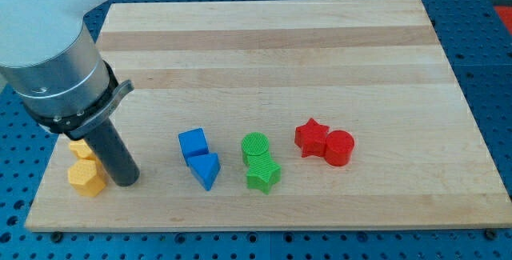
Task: Point your arm at the blue cube
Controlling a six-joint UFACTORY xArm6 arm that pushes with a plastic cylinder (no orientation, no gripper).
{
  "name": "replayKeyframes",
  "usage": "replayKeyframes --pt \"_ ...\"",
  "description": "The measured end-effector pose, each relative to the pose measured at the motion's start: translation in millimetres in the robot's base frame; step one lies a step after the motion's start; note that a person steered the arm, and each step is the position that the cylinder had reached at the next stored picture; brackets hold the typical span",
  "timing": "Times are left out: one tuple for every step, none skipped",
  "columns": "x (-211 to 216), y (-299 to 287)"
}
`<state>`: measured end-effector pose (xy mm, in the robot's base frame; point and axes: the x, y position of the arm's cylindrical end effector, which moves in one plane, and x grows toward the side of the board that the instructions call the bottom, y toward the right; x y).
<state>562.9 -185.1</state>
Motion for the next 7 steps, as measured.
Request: replayKeyframes --pt "1.0 0.1" --pt "1.0 1.7" --pt "1.0 45.3" --pt "1.0 58.1" --pt "1.0 56.9" --pt "-3.2 54.3" --pt "-32.9 54.3"
